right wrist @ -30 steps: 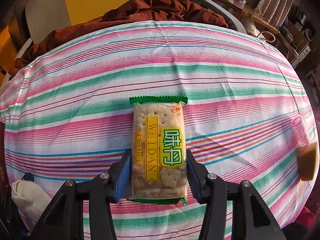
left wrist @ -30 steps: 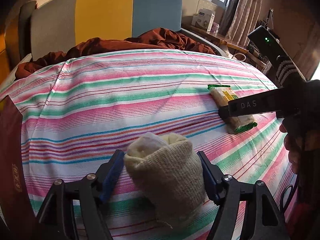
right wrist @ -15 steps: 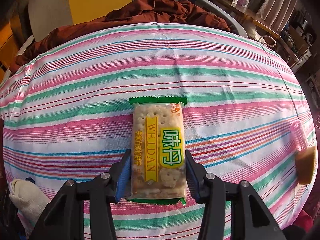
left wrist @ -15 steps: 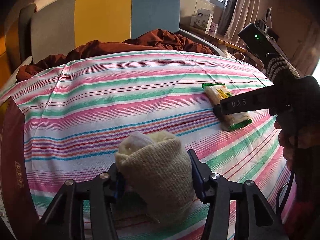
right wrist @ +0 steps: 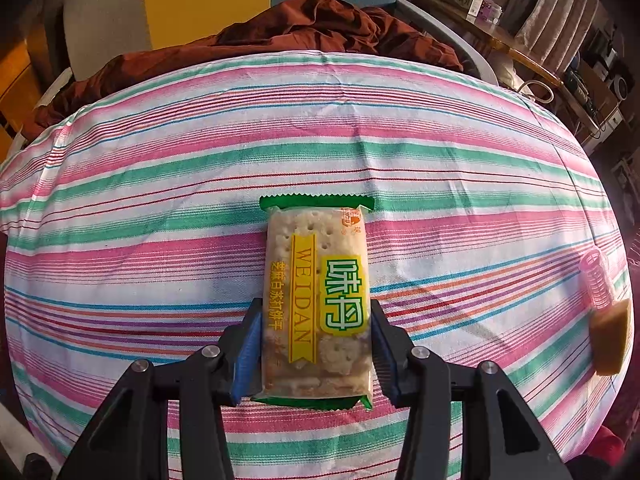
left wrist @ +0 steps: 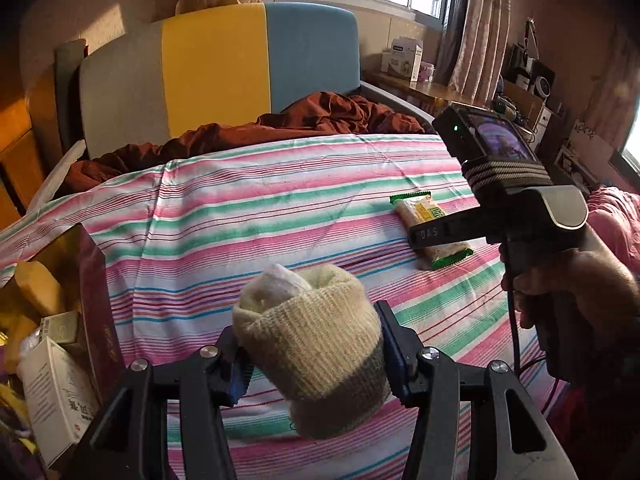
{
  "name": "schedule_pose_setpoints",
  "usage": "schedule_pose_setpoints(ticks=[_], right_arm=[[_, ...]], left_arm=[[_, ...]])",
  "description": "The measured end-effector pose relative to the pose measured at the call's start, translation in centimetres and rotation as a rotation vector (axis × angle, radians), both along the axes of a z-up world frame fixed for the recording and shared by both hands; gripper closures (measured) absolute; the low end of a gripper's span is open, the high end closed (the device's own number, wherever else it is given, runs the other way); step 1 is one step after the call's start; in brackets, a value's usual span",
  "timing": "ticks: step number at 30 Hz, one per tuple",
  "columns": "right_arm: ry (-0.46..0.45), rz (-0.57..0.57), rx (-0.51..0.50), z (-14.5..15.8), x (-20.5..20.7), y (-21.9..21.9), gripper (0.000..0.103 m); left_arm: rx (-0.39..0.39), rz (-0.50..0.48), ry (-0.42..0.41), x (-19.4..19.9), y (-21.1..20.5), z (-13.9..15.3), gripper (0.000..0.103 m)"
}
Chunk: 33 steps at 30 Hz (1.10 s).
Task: Organize objects
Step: 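Carry the beige glove into the gold tray and open the left gripper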
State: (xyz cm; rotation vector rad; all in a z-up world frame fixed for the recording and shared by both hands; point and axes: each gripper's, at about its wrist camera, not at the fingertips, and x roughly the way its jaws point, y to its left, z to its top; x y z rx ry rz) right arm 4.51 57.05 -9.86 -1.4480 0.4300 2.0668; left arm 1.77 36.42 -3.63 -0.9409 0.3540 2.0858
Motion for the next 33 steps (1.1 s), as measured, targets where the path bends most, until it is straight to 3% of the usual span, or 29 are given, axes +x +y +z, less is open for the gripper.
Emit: schedule_pose_setpoints(ticks=[9,18,25,33], right_arm=[[0.017,0.011,0.015,0.1,0.0,-0.9,0.054],[0.035,0.051,0.021,0.6,0.1,-3.0,0.054],[0.031,0.075,0.044,0.4,0.0,-4.2,0.054],[0.012,0.088,0.076,0.5,0.1,-5.8,0.054]], left_arm=[[0.052,0.036,0.075,1.1,-4.1,4.1,0.048],[0.092,0.154,0.115,-0.5,-10.6,6.6,0.048],[0.122,0.299,0.093,-3.1,-17.3,6.4,0.048],[0.165,0.555,0.000,-6.3,-29.4,3.6,0.048]])
